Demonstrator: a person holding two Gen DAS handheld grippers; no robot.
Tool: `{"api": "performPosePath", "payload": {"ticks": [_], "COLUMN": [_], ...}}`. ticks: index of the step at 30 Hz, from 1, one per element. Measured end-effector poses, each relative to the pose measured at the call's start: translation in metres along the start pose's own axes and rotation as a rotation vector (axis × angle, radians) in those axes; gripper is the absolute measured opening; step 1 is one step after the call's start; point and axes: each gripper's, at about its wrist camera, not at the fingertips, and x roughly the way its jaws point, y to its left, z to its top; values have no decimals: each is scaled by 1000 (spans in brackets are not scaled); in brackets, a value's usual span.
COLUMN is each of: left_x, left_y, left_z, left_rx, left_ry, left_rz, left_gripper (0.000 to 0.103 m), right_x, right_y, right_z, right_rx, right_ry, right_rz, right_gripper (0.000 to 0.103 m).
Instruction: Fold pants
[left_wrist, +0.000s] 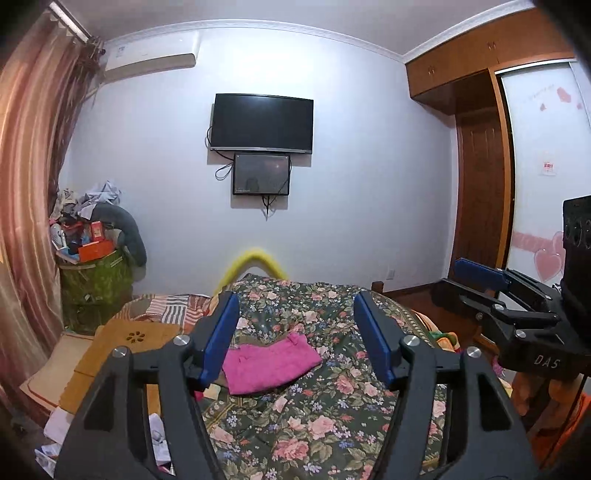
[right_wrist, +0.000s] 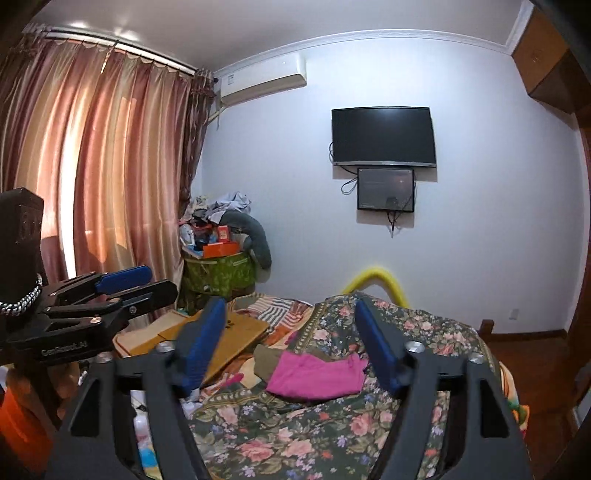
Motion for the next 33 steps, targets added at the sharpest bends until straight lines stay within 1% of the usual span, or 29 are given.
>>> {"api": "performPosePath", "payload": {"ticks": [1,2,3,5,6,7,10,14,18,33], "left_x": [-2,-3,-5,-8,-9,-9,-14,-15,-15,-15], "left_y": [1,2,4,4,4,6,9,13,10,7], "left_z": [-1,-2,-3,-5,-5,-6,-9,-12,-14,-19], "left_rx": [-9,-18,-25,-25,-24,-31,-53,-61,-44,-37], "left_ry": [1,2,-4,-11,-11,-12,-21,-18,-19,-8], "left_rz": [-4,-4,1,23,30,34,39,40,54,68], "left_gripper": [75,80,85,89,94,98,101,102,102,102], "right_x": [-2,-3,-6,-7,-12,-12,-14,-17,-24,-26], "right_y": [1,2,1,3,5,6,6,7,10,10], "right_z": [-1,-2,-2,-3,-2,-1,-1,-1,-7,-7], "right_rx": [6,10,13,11,10,7,8,12,10,25], "right_ry": [0,3,1,-10,-11,-17,-14,-9,-13,-7], "right_rz": [-8,-19,-26,-48,-58,-69,-81,-82,-88,-79], "right_gripper": [74,82,87,101,103,103,103,103,103,103]}}
